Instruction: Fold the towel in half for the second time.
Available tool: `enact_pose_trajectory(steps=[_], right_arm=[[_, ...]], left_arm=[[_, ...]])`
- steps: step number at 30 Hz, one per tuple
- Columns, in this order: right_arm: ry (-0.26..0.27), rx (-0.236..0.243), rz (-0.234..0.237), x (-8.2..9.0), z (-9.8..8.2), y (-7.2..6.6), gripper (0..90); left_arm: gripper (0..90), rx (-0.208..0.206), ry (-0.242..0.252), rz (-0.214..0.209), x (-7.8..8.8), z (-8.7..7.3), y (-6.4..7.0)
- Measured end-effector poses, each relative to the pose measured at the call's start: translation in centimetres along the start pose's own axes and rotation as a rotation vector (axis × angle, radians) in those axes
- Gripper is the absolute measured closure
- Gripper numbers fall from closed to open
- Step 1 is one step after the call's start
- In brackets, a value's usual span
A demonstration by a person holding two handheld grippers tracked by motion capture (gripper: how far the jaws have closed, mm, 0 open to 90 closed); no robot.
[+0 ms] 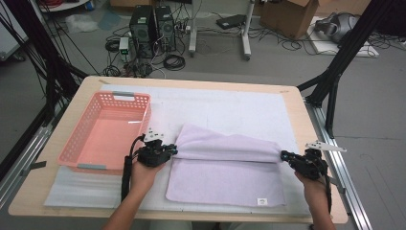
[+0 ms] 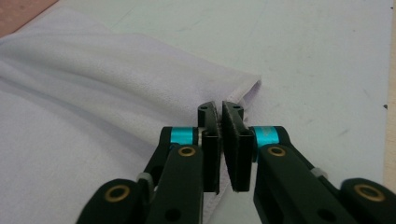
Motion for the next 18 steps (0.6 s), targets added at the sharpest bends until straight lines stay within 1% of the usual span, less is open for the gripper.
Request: enact_pose_trajectory(steps=[2, 3, 4, 5, 6, 7, 8, 9, 11, 12, 13, 14, 15, 16, 18], right_arm=[[0.001, -0.02, -0.014, -0.2, 0.4, 0.2, 67.7], [0.006, -0.027, -0.025, -0.1, 0.7, 0.5, 62.4], [0.018, -0.035, -0.035, -0.1, 1.2, 0.7, 58.7], [0.028, -0.049, -0.044, 0.0, 1.7, 1.0, 56.4], [0.037, -0.056, -0.053, 0.0, 2.2, 1.2, 53.3], [0.04, -0.062, -0.068, -0.2, 2.8, 1.5, 50.3], [0.035, -0.066, -0.073, -0.4, 3.2, 1.8, 48.9], [0.025, -0.06, -0.076, -0.8, 3.5, 2.1, 47.9], [-0.001, -0.056, -0.085, -1.6, 4.0, 2.5, 46.8], [-0.014, -0.057, -0.087, -2.1, 4.1, 2.7, 46.6], [-0.024, -0.063, -0.086, -2.6, 4.2, 2.8, 46.2], [-0.042, -0.068, -0.086, -3.2, 4.2, 3.0, 45.4], [-0.079, -0.076, -0.077, -4.1, 4.0, 3.2, 44.3], [-0.101, -0.078, -0.075, -4.7, 3.8, 3.4, 43.9], [-0.151, -0.082, -0.064, -5.9, 3.3, 3.6, 42.1]], left_arm=[[57.8, 0.004, 0.005, -0.019, -0.4, 0.8, 0.2], [52.6, 0.0, 0.016, -0.02, -0.6, 1.3, 0.2], [48.9, -0.002, 0.027, -0.02, -0.9, 1.8, 0.1], [46.2, 0.004, 0.03, -0.021, -1.1, 2.4, 0.0], [45.1, 0.013, 0.043, -0.017, -1.6, 3.2, -0.2], [43.9, 0.017, 0.047, -0.024, -2.0, 3.7, -0.3], [43.8, 0.022, 0.044, -0.029, -2.5, 4.2, -0.4], [43.3, 0.032, 0.048, -0.033, -3.1, 4.6, -0.6], [42.6, 0.036, 0.031, -0.024, -4.2, 5.2, -1.0], [42.1, 0.04, 0.023, -0.015, -4.8, 5.4, -1.3], [41.4, 0.046, 0.009, -0.014, -5.4, 5.5, -1.5], [40.9, 0.057, -0.002, -0.012, -6.1, 5.7, -1.7], [40.4, 0.057, -0.009, -0.005, -6.6, 5.7, -1.8], [40.1, 0.049, -0.018, -0.008, -7.0, 5.7, -1.9], [40.0, 0.041, -0.011, -0.023, -7.7, 5.7, -1.9]])
Point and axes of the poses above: each handheld gripper's, and its own axes: x roughly backward along the jaws, z roughly out of its top, y roughly to its right, the point moved 7 cm from there along -x, roughly forward along the jaws, and after that the axes turned 13 degrees about x, right-handed, at the moved point
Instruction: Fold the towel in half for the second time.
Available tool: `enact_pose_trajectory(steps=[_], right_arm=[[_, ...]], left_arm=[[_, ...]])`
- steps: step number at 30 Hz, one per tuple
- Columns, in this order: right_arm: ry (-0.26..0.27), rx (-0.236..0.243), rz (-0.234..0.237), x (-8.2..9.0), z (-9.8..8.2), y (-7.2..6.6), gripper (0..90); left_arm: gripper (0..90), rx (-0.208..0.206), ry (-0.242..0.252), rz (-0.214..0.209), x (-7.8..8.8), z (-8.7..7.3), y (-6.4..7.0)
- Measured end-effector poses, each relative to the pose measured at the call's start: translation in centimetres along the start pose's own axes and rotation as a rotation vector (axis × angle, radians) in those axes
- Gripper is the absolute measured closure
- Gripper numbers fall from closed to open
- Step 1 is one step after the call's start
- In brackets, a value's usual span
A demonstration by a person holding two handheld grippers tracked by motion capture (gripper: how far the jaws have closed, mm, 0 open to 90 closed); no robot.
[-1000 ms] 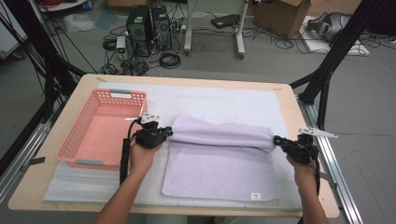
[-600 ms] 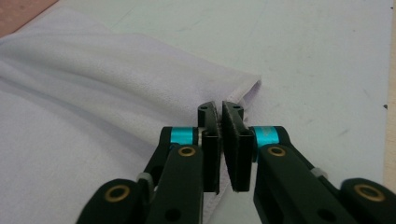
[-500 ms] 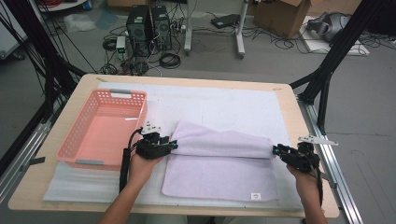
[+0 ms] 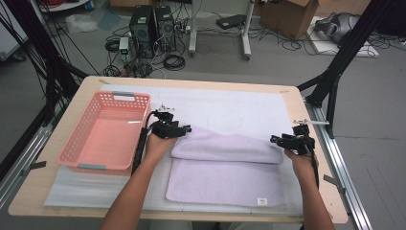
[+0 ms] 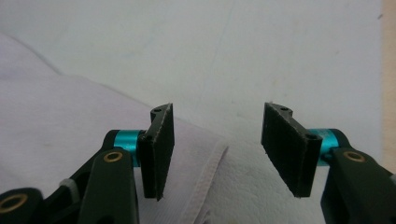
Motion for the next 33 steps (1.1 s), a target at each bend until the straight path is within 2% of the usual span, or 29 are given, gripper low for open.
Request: enact_pose_trajectory(steps=[3, 4, 5, 6, 7, 8, 9, 10, 12, 14, 17, 19, 21, 24, 28, 31, 33], right_arm=[[-0.072, -0.006, 0.035, -1.7, -0.8, 0.2, 39.8], [-0.099, -0.007, 0.043, -2.1, -1.1, 0.2, 40.7], [-0.094, 0.004, 0.029, -2.1, -1.0, 0.1, 46.5], [-0.093, 0.027, 0.04, -2.2, -0.9, 0.0, 56.2], [-0.103, 0.054, 0.033, -2.2, -0.9, 0.0, 64.4], [-0.108, 0.07, 0.031, -2.2, -0.9, -0.1, 77.1], [-0.105, 0.067, 0.056, -2.3, -0.9, -0.3, 82.9], [-0.101, 0.087, 0.041, -2.2, -0.7, -0.4, 85.6], [-0.069, 0.112, 0.023, -1.9, -0.3, -0.4, 86.3], [-0.014, 0.115, 0.003, -1.3, 0.3, -0.3, 86.5], [0.091, 0.087, -0.025, 0.4, 1.2, 0.3, 86.6], [0.136, 0.077, -0.043, 1.4, 1.5, 0.7, 86.6], [0.186, 0.063, -0.048, 2.4, 1.8, 0.9, 86.5], [0.246, 0.078, -0.052, 3.6, 2.2, 0.7, 86.5], [0.278, 0.118, -0.041, 4.8, 2.7, -0.2, 86.4], [0.3, 0.142, -0.02, 5.8, 2.5, -1.1, 86.3], [0.304, 0.153, -0.007, 6.3, 1.8, -1.6, 86.2]], left_arm=[[42.0, 0.0, -0.061, 0.0, -1.2, -1.1, -0.1], [44.0, -0.042, -0.061, 0.01, -1.3, -1.3, -0.1], [47.0, -0.068, -0.06, 0.033, -1.3, -1.3, 0.0], [59.1, -0.07, -0.073, 0.016, -1.2, -1.3, 0.0], [75.6, -0.067, -0.073, 0.021, -1.1, -1.3, 0.0], [77.6, -0.066, -0.073, 0.02, -1.1, -1.3, 0.1], [81.7, -0.074, -0.07, 0.024, -1.0, -1.3, 0.1], [82.5, -0.07, -0.064, 0.028, -0.9, -1.2, 0.1], [83.1, -0.034, -0.02, 0.012, -0.5, -0.6, 0.4], [83.3, -0.002, 0.025, -0.005, 0.2, 0.0, 0.6], [83.2, 0.021, 0.099, -0.019, 1.7, 1.2, 0.9], [83.2, 0.028, 0.129, -0.031, 2.4, 1.6, 1.2], [83.2, 0.029, 0.147, -0.044, 3.2, 2.0, 1.5], [83.2, 0.041, 0.165, -0.059, 4.0, 2.2, 2.0], [83.2, 0.056, 0.165, -0.093, 5.2, 2.1, 2.5], [83.0, 0.042, 0.163, -0.111, 6.2, 1.3, 3.0], [82.6, 0.016, 0.151, -0.111, 6.7, 0.4, 3.2]])
Point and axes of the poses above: each handheld gripper's, and its own axes: x roughly backward along the jaws, z roughly out of its top, y roughly to its right, the point moved 7 cm from there along -x, roughly forward along the jaws, and after that the axes turned 13 degrees about x, right-handed, at the moved point
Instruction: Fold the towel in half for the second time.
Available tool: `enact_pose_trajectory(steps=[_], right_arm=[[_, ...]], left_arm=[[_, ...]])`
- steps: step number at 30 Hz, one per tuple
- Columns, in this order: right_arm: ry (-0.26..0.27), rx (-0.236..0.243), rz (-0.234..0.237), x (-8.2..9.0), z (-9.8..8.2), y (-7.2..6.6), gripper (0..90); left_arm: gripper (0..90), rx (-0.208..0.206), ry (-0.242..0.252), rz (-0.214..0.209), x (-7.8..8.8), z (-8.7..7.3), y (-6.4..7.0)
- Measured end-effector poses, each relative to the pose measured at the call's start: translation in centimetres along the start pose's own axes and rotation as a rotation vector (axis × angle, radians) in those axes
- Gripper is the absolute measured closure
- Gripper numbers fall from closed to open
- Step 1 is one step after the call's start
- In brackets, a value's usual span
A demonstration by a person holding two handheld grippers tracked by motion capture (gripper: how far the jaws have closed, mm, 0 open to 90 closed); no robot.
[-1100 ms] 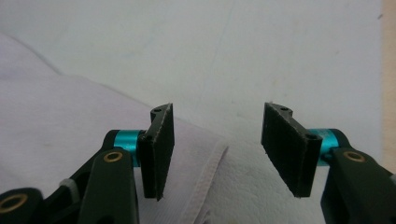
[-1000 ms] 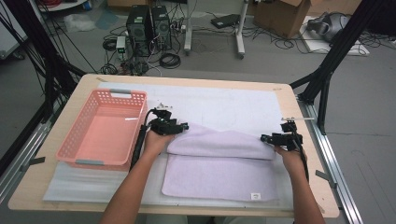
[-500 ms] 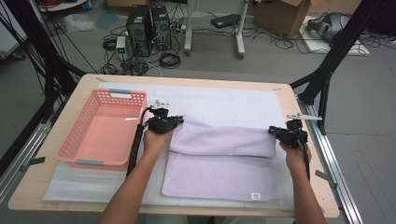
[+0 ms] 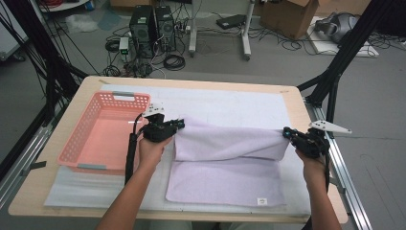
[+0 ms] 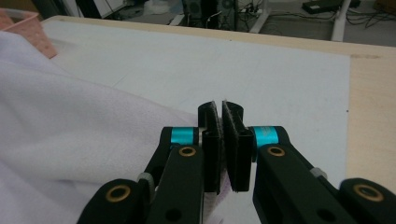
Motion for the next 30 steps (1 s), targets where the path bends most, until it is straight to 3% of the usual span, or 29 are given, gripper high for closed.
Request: enact_pose_trajectory(steps=[9, 14, 17, 20, 21, 24, 27, 30], right_arm=[[0.038, 0.02, 0.049, 3.3, -3.2, -2.8, 85.9], [-0.009, 0.067, 0.064, 4.5, -5.3, -4.1, 85.7], [-0.026, 0.047, 0.076, 5.0, -6.6, -4.5, 85.5], [-0.044, 0.041, 0.088, 5.5, -7.7, -4.9, 84.5], [-0.051, 0.046, 0.095, 5.5, -7.7, -5.0, 82.0], [-0.042, 0.016, 0.092, 6.1, -7.4, -5.0, 62.4], [0.012, -0.028, 0.072, 6.9, -6.3, -4.7, 56.2], [0.005, -0.022, 0.05, 6.7, -6.1, -4.8, 54.2]], left_arm=[[78.0, -0.052, -0.012, -0.041, 3.3, -4.0, 0.8], [75.8, -0.096, -0.048, -0.043, 4.5, -6.4, 1.0], [73.2, -0.092, -0.061, -0.058, 5.2, -7.5, 1.2], [61.0, -0.072, -0.083, -0.077, 5.8, -8.6, 1.3], [57.1, -0.071, -0.087, -0.075, 6.0, -8.8, 1.2], [51.2, -0.075, -0.096, -0.066, 6.3, -8.9, 1.1], [50.6, -0.059, -0.1, -0.064, 6.6, -9.0, 0.9], [51.1, -0.059, -0.123, -0.072, 6.7, -9.5, 1.0]])
Point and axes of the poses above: each handheld gripper's, and its own axes: x roughly backward along the jaws, z roughly out of its top, y roughly to its right, the point moved 7 cm from there along -x, roughly forward along the jaws, and after that the axes turned 13 degrees about x, right-handed, at the moved point
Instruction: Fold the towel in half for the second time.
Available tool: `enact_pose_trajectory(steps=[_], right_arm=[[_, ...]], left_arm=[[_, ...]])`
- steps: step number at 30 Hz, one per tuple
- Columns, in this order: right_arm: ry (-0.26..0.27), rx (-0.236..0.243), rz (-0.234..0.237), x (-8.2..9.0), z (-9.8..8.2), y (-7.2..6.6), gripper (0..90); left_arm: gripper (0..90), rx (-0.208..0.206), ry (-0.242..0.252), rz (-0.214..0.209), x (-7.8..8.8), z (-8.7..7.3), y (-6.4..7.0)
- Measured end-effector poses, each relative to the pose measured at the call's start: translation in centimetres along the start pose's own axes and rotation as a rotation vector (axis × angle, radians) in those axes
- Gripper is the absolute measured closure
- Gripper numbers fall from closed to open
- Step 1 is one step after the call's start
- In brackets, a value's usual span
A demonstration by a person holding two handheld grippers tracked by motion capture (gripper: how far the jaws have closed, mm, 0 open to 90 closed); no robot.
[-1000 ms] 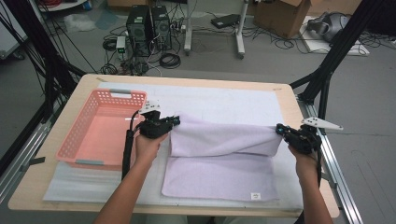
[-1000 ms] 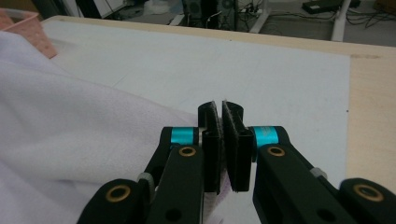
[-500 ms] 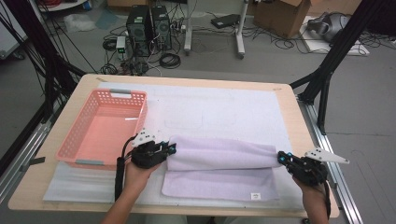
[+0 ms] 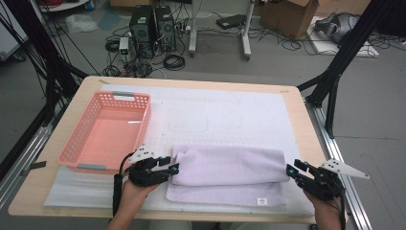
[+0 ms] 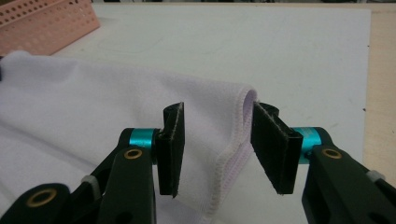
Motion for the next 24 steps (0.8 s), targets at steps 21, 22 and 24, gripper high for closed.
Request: enact_pose_trajectory(steps=[21, 22, 24], right_arm=[[-0.107, 0.057, 0.021, 0.3, -2.2, -1.3, 85.8], [-0.111, 0.052, 0.029, 0.6, -2.3, -1.5, 85.8], [-0.114, 0.055, 0.048, 1.2, -2.7, -1.8, 85.8]], left_arm=[[86.0, -0.034, -0.052, -0.022, 1.5, -2.1, 1.5], [85.9, -0.041, -0.061, -0.027, 1.8, -2.4, 1.6], [85.9, -0.046, -0.074, -0.036, 2.2, -2.9, 1.7]])
Point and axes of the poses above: each handheld gripper's, and its own axes: x roughly backward along the jaws, z roughly out of its top, y roughly to its right, the point moved 7 cm from there along -x, roughly forward along the jaws, and after that the axes turned 13 degrees about x, right-handed, at the moved point
